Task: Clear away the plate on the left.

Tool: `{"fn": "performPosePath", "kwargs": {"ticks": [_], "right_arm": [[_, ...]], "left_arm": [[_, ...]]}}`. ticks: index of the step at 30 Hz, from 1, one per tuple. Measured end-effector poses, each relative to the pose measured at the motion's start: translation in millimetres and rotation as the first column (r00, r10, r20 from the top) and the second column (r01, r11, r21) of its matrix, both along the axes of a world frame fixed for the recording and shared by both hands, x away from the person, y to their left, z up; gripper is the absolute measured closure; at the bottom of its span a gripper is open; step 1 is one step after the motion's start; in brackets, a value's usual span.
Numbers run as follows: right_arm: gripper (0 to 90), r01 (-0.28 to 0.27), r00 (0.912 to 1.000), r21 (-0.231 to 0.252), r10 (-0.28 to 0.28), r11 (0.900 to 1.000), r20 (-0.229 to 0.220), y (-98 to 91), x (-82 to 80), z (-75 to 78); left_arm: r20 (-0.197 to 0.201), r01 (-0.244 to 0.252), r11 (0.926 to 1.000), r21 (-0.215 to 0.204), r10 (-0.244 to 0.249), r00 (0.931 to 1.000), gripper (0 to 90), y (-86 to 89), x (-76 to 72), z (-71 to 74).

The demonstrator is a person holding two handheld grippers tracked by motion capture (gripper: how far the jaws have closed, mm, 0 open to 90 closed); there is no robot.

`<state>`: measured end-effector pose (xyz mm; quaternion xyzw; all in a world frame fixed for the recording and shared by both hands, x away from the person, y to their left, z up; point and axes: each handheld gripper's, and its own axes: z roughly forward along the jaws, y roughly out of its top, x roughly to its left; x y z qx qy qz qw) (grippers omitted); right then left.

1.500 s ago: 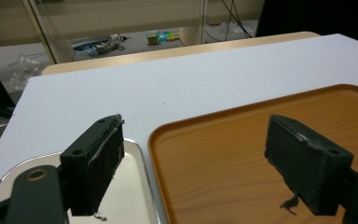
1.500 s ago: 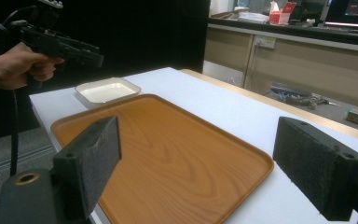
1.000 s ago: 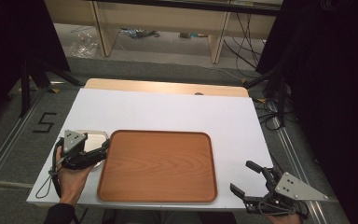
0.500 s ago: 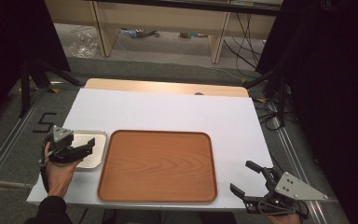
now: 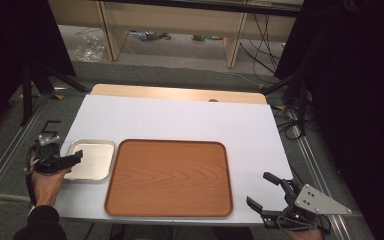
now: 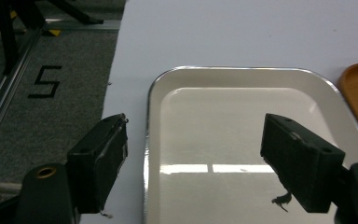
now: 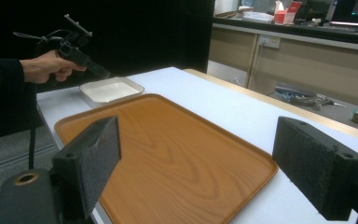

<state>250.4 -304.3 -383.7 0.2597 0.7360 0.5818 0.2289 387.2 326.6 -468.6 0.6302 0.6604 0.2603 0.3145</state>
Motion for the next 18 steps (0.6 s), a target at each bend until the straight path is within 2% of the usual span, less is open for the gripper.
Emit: {"fn": "performPosePath", "kwargs": {"ticks": [3,4,5,6,7,8,9,11,12,15,17,18], "right_arm": [[16.2,-0.005,1.0000,0.001,0.005,1.0000,-0.007,0.3,-0.9,0.0],[16.2,-0.002,1.0000,-0.008,0.002,1.0000,0.004,-0.5,-0.5,0.4],[16.1,-0.004,1.0000,0.027,0.004,0.9996,0.001,1.5,0.2,-0.9],[16.1,0.002,0.9999,-0.001,-0.002,1.0000,0.011,0.0,0.6,0.0],[16.2,0.003,0.9999,-0.004,-0.003,1.0000,0.012,0.0,0.3,0.0],[16.2,-0.003,1.0000,0.001,0.003,1.0000,-0.008,0.4,-1.0,0.0],[16.2,-0.003,1.0000,0.001,0.003,1.0000,-0.009,0.2,-0.9,0.2],[16.2,-0.006,1.0000,0.002,0.006,1.0000,-0.004,0.1,-0.1,0.1],[16.2,0.005,0.9998,-0.002,-0.005,1.0000,0.018,-0.3,0.9,-0.1],[16.2,-0.004,1.0000,0.001,0.004,1.0000,-0.008,0.4,-1.2,0.1],[16.2,-0.002,1.0000,0.020,0.002,0.9998,0.006,1.1,0.2,-0.7],[16.2,0.004,0.9998,-0.003,-0.004,1.0000,0.017,-0.6,0.7,0.1]], "left_arm": [[-0.021,0.003,1.0000,0.001,-0.003,0.9998,26.3,4.8,1.0,-3.1],[-0.025,0.003,1.0000,-0.003,-0.003,0.9997,26.3,5.7,1.9,-5.0],[-0.040,0.002,1.0000,-0.004,-0.002,0.9992,28.1,7.8,3.2,-8.1],[-0.055,0.012,0.9999,0.002,-0.012,0.9984,29.6,10.1,3.2,-8.5],[-0.055,0.012,0.9999,0.002,-0.012,0.9984,32.1,10.1,3.2,-8.5],[-0.052,0.005,1.0000,-0.006,-0.005,0.9986,34.2,10.8,3.7,-9.6],[-0.063,0.005,0.9999,-0.015,-0.006,0.9980,36.6,14.1,3.6,-10.8],[-0.062,0.011,0.9998,-0.019,-0.012,0.9980,40.8,15.4,3.8,-11.2],[-0.067,0.000,0.9997,-0.026,-0.002,0.9977,42.4,16.7,4.4,-12.2],[-0.070,-0.005,0.9998,-0.022,0.003,0.9975,46.6,18.0,4.8,-13.4],[-0.074,-0.018,0.9994,-0.030,0.015,0.9971,48.7,19.5,5.0,-13.9],[-0.076,-0.020,0.9991,-0.037,0.017,0.9970,50.3,22.2,4.6,-14.1]]}}
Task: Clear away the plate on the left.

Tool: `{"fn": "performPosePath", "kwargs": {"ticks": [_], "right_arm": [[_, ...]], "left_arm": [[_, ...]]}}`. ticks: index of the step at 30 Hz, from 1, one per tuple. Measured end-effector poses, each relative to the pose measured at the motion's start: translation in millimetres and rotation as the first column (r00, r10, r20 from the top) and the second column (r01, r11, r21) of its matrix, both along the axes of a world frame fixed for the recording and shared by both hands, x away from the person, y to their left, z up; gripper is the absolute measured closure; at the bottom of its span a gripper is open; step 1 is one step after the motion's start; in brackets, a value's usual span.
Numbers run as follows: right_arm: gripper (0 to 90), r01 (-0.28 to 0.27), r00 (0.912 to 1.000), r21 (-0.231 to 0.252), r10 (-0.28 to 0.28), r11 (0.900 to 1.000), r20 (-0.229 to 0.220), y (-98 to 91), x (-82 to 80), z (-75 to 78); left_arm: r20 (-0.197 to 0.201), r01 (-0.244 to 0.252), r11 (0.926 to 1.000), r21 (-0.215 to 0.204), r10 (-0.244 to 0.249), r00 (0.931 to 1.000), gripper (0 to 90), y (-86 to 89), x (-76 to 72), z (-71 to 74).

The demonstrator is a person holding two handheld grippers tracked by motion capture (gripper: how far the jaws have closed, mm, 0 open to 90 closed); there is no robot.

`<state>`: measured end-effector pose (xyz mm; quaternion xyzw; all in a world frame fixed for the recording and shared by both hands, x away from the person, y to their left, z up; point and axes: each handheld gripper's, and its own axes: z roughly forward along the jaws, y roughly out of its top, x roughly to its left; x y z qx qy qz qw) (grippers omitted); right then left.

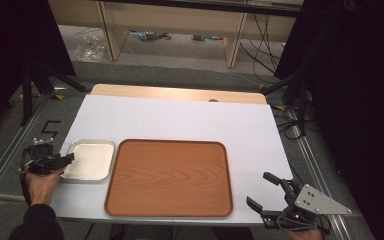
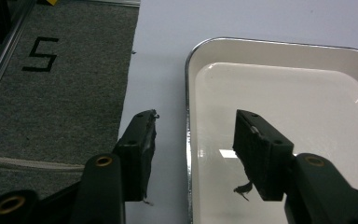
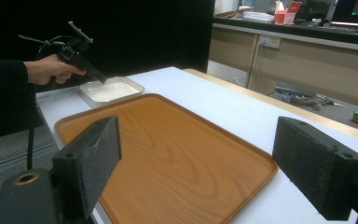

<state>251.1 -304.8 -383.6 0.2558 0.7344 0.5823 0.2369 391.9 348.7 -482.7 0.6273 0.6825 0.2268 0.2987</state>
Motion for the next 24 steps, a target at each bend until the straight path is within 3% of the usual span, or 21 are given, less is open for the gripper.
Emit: {"fn": "performPosePath", "kwargs": {"ticks": [5,6,8,16,18,21,24], "right_arm": [[16.2,-0.006,0.9996,0.003,0.006,1.0000,-0.026,1.0,-1.6,0.1],[16.3,0.001,1.0000,-0.004,-0.001,1.0000,0.003,0.3,-0.3,0.2],[16.2,0.000,1.0000,-0.002,0.000,1.0000,0.003,0.3,-0.2,0.2],[16.3,0.002,0.9999,-0.003,-0.002,1.0000,-0.013,0.6,-1.0,0.1],[16.3,0.003,0.9999,0.005,-0.003,1.0000,-0.017,0.9,-1.4,-0.1],[16.3,-0.012,0.9997,0.008,0.012,0.9999,-0.023,1.5,-0.9,-0.5],[16.3,-0.013,0.9997,0.006,0.013,0.9999,-0.022,1.7,-1.0,-0.6]], "left_arm": [[-0.009,-0.014,0.9997,-0.018,0.014,0.9999,54.9,4.8,-0.1,-3.0],[-0.012,-0.010,0.9997,-0.022,0.009,0.9999,56.2,6.2,0.0,-3.5],[-0.016,-0.024,0.9992,-0.032,0.024,0.9996,57.3,5.3,0.1,-4.0],[-0.043,0.001,0.9993,-0.038,-0.003,0.9991,65.2,3.8,3.5,-6.7],[-0.037,0.027,0.9987,-0.044,-0.028,0.9989,73.4,5.6,3.9,-6.9],[-0.035,0.035,0.9977,-0.058,-0.038,0.9987,77.6,6.5,4.3,-7.3],[-0.026,-0.004,0.9963,-0.086,0.001,0.9997,83.5,6.0,5.6,-8.1]]}}
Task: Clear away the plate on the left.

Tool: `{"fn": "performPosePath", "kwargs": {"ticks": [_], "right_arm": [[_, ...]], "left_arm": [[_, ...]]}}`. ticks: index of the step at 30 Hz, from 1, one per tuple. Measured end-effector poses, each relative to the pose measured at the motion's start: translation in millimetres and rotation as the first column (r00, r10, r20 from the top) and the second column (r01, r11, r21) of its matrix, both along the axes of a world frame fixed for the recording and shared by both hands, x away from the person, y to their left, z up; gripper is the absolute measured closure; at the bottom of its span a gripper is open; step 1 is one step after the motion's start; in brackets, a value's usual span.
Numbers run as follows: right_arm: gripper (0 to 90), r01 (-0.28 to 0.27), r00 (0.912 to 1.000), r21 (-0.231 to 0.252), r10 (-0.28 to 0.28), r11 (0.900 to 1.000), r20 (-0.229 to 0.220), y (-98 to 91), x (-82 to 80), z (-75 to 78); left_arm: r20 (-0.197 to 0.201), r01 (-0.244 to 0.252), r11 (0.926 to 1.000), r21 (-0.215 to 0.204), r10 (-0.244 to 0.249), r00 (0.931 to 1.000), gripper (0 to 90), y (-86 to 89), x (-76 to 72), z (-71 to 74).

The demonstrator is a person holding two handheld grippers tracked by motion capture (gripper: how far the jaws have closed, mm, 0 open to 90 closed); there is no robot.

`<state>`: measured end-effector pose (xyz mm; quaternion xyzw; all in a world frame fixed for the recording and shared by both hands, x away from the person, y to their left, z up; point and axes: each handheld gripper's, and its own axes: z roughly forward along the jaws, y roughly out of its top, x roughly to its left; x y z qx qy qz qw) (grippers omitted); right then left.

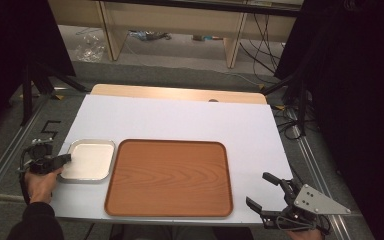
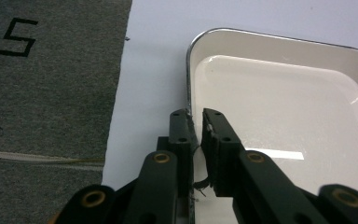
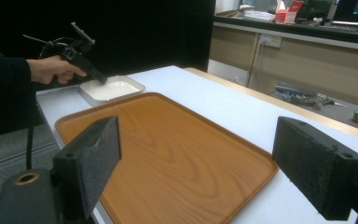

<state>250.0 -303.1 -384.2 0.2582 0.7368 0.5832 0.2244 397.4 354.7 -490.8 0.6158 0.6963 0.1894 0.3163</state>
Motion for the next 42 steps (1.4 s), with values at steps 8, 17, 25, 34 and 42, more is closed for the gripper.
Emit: {"fn": "performPosePath", "kwargs": {"ticks": [8,17,25,34,42], "right_arm": [[16.4,0.000,1.0000,-0.010,-0.001,1.0000,-0.010,-0.6,0.2,0.4],[16.4,0.011,0.9997,-0.011,-0.010,0.9999,0.024,-0.3,2.4,-0.2],[16.4,-0.001,1.0000,-0.008,0.001,1.0000,-0.005,-0.6,0.9,0.5],[16.4,0.015,0.9995,-0.002,-0.015,0.9999,0.030,-0.9,2.0,0.0],[16.4,0.007,0.9999,-0.002,-0.007,1.0000,0.016,-1.2,1.0,0.8]], "left_arm": [[0.057,-0.017,0.9939,-0.109,0.023,0.9981,87.6,7.1,-3.6,-0.7],[0.116,-0.042,0.9941,-0.100,0.054,0.9918,88.4,2.3,-5.5,10.6],[0.187,-0.065,0.9894,-0.130,0.089,0.9783,88.4,3.1,-9.8,26.4],[0.229,-0.010,0.9868,-0.162,0.047,0.9724,88.4,-14.2,-11.6,41.8],[0.253,0.148,0.9532,-0.264,-0.080,0.9641,88.4,-52.8,-12.2,56.5]]}}
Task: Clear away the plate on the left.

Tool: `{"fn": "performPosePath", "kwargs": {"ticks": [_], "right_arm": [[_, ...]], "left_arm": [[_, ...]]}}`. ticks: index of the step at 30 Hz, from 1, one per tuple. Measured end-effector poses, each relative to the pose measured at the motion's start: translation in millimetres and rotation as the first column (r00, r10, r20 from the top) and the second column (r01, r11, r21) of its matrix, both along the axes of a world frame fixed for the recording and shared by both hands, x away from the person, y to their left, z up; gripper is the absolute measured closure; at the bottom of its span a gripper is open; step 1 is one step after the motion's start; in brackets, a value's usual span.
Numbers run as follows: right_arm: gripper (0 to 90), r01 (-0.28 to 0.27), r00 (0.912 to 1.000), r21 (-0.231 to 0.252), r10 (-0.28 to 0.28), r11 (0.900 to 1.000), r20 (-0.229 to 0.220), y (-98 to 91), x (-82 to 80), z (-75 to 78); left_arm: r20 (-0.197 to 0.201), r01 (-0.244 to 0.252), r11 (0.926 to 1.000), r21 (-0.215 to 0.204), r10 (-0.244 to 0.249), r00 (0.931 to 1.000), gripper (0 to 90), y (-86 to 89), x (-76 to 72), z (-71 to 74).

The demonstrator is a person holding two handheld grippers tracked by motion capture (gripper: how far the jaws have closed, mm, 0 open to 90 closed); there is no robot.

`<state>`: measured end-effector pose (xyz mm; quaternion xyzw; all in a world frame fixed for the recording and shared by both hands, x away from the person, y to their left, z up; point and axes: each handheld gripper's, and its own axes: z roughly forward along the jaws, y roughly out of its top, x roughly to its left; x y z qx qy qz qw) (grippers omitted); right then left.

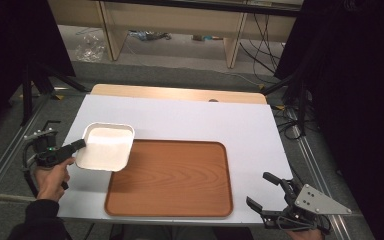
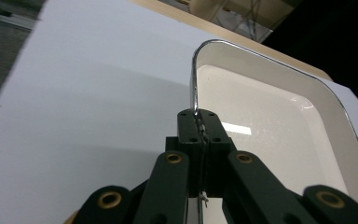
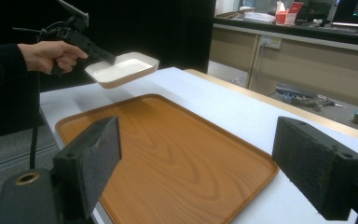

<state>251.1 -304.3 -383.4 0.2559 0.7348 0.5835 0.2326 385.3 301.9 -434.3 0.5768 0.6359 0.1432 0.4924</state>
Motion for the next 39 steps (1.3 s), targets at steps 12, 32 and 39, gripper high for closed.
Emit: {"fn": "performPosePath", "kwargs": {"ticks": [12,32,39], "right_arm": [[16.4,-0.001,0.9999,0.000,0.001,1.0000,-0.015,-0.2,-0.6,-0.1],[16.4,-0.019,0.9998,0.002,0.019,0.9998,-0.008,-0.2,0.1,-0.1],[16.4,0.001,0.9999,-0.004,-0.001,1.0000,0.011,-0.1,0.5,-0.2]], "left_arm": [[0.005,0.191,0.9815,-0.006,-0.191,0.9815,88.4,-58.5,0.3,3.2],[-0.047,0.364,0.9307,0.033,-0.363,0.9307,88.4,-124.6,-4.2,-10.4],[-0.073,0.399,0.9154,0.053,-0.395,0.9158,88.4,-141.0,-3.1,-17.7]]}}
